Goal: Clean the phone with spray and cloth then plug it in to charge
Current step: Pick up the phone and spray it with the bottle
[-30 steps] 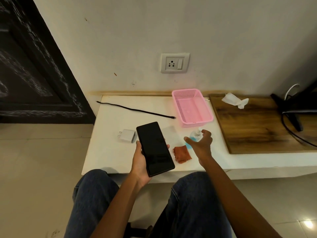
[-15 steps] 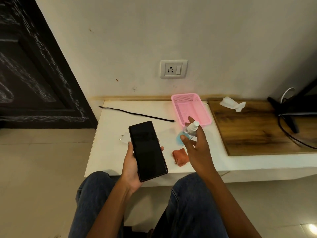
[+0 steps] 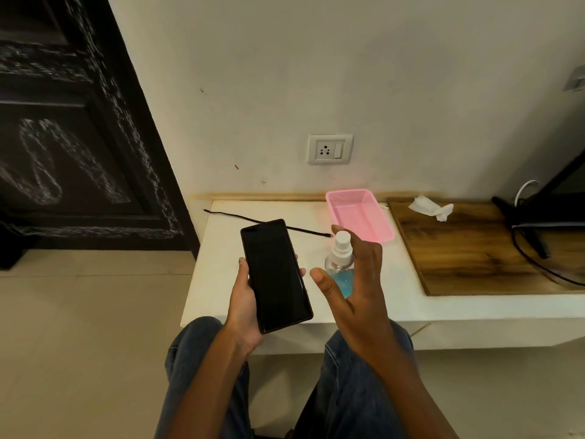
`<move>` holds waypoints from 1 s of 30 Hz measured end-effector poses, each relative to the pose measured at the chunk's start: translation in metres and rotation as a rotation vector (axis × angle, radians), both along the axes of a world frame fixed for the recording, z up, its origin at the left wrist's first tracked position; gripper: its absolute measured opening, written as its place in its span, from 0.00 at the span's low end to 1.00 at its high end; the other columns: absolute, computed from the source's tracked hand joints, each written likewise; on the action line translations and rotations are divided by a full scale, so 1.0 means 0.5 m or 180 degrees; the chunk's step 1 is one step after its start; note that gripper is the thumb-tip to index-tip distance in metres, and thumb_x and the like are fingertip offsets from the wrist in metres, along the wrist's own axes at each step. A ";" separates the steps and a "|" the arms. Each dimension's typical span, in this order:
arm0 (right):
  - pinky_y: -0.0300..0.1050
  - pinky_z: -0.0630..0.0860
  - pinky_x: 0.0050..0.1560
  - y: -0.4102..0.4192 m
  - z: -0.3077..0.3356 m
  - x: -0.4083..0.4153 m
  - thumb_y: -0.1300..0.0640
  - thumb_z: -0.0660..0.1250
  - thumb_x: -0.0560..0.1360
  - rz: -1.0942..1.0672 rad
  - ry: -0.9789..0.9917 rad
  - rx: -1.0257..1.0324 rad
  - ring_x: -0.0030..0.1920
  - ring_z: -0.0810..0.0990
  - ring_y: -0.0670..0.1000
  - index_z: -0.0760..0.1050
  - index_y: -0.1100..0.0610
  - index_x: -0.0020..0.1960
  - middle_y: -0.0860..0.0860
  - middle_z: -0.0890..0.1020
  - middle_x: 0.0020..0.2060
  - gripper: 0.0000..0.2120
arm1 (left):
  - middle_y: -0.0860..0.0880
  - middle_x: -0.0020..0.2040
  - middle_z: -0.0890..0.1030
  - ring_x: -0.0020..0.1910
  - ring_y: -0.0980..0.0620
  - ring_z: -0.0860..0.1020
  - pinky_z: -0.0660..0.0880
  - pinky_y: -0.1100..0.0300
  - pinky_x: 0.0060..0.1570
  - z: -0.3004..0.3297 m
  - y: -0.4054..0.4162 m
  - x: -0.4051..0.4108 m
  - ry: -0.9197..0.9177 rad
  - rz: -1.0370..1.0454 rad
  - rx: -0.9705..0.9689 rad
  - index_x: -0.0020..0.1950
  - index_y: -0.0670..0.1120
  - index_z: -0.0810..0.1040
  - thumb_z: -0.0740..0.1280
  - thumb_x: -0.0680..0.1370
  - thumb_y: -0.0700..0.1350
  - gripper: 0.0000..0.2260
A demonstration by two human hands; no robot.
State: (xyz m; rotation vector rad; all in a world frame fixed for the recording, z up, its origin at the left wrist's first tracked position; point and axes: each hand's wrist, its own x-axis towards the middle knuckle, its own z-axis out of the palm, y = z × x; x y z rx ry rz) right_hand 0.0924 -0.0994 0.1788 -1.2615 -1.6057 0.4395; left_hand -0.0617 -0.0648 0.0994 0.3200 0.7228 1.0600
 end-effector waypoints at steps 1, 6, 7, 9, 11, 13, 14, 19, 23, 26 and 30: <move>0.18 0.62 0.55 -0.005 0.001 -0.005 0.51 0.66 0.71 0.0011 -0.0028 0.0005 0.62 0.64 0.31 0.54 0.37 0.66 0.37 0.63 0.60 0.30 | 0.42 0.60 0.81 0.58 0.43 0.80 0.77 0.45 0.55 0.004 -0.003 -0.001 -0.0003 -0.0009 0.0015 0.64 0.50 0.78 0.50 0.76 0.69 0.31; 0.20 0.60 0.61 -0.033 0.015 -0.029 0.51 0.61 0.76 0.0239 0.0303 -0.0084 0.68 0.58 0.30 0.46 0.30 0.69 0.23 0.55 0.66 0.32 | 0.41 0.59 0.82 0.59 0.41 0.79 0.76 0.44 0.56 0.020 -0.012 -0.003 0.0063 -0.0066 0.0061 0.63 0.49 0.78 0.51 0.75 0.69 0.32; 0.23 0.62 0.62 -0.039 0.019 -0.032 0.50 0.60 0.76 0.0264 0.0355 -0.0075 0.69 0.58 0.31 0.45 0.29 0.69 0.23 0.54 0.67 0.32 | 0.41 0.59 0.81 0.60 0.41 0.79 0.76 0.44 0.57 0.022 -0.013 -0.002 0.0061 -0.0071 0.0070 0.64 0.49 0.78 0.51 0.75 0.69 0.32; 0.33 0.70 0.62 -0.049 0.030 -0.038 0.48 0.59 0.76 0.0361 0.0433 -0.0045 0.67 0.62 0.33 0.46 0.28 0.69 0.23 0.55 0.66 0.30 | 0.41 0.60 0.81 0.61 0.41 0.78 0.75 0.44 0.58 0.026 -0.015 -0.001 0.0047 -0.0053 0.0063 0.65 0.48 0.77 0.50 0.76 0.69 0.32; 0.50 0.78 0.55 -0.060 0.041 -0.044 0.50 0.58 0.76 0.0410 0.0488 -0.0097 0.64 0.69 0.38 0.49 0.27 0.68 0.22 0.58 0.64 0.29 | 0.40 0.61 0.80 0.61 0.41 0.78 0.75 0.43 0.58 0.032 -0.017 0.001 0.0046 -0.0043 0.0030 0.65 0.47 0.76 0.51 0.76 0.69 0.32; 0.55 0.81 0.48 -0.066 0.047 -0.045 0.53 0.57 0.76 0.0352 0.0492 -0.0202 0.55 0.75 0.46 0.51 0.25 0.66 0.24 0.63 0.63 0.29 | 0.40 0.60 0.80 0.60 0.40 0.79 0.76 0.42 0.58 0.036 -0.018 0.004 0.0094 -0.0027 0.0007 0.65 0.47 0.77 0.51 0.76 0.68 0.32; 0.51 0.82 0.45 -0.068 0.048 -0.044 0.53 0.56 0.75 0.0331 0.0528 -0.0252 0.48 0.77 0.48 0.52 0.24 0.65 0.27 0.67 0.61 0.29 | 0.40 0.60 0.81 0.60 0.40 0.79 0.75 0.41 0.59 0.037 -0.019 0.004 0.0129 -0.0016 0.0002 0.65 0.47 0.77 0.51 0.76 0.68 0.32; 0.41 0.82 0.41 -0.065 0.053 -0.033 0.49 0.68 0.73 0.0364 0.0639 -0.0477 0.48 0.80 0.47 0.53 0.27 0.66 0.43 0.76 0.59 0.33 | 0.41 0.57 0.83 0.56 0.42 0.81 0.77 0.43 0.57 0.038 -0.023 0.004 0.0455 0.0013 -0.0050 0.63 0.48 0.78 0.50 0.75 0.69 0.32; 0.32 0.78 0.33 -0.056 0.060 -0.023 0.52 0.68 0.72 0.0408 0.0370 -0.0562 0.38 0.80 0.45 0.53 0.23 0.64 0.54 0.75 0.58 0.35 | 0.42 0.59 0.81 0.58 0.41 0.80 0.72 0.39 0.62 0.037 -0.027 0.009 0.0776 0.0032 -0.0217 0.65 0.50 0.76 0.52 0.73 0.71 0.33; 0.38 0.81 0.35 -0.043 0.071 -0.015 0.46 0.66 0.71 0.0318 0.0309 -0.0723 0.38 0.81 0.49 0.57 0.24 0.62 0.54 0.79 0.52 0.28 | 0.43 0.63 0.79 0.61 0.40 0.77 0.70 0.38 0.64 0.034 -0.027 0.012 0.0876 -0.0020 -0.0314 0.68 0.52 0.73 0.52 0.72 0.72 0.34; 0.42 0.80 0.37 -0.028 0.073 -0.009 0.43 0.67 0.70 0.0273 0.0394 -0.1179 0.36 0.79 0.46 0.66 0.41 0.62 0.55 0.80 0.47 0.22 | 0.43 0.70 0.72 0.67 0.40 0.72 0.66 0.38 0.67 0.027 -0.029 0.018 0.1090 -0.0062 -0.0454 0.73 0.54 0.66 0.55 0.65 0.75 0.41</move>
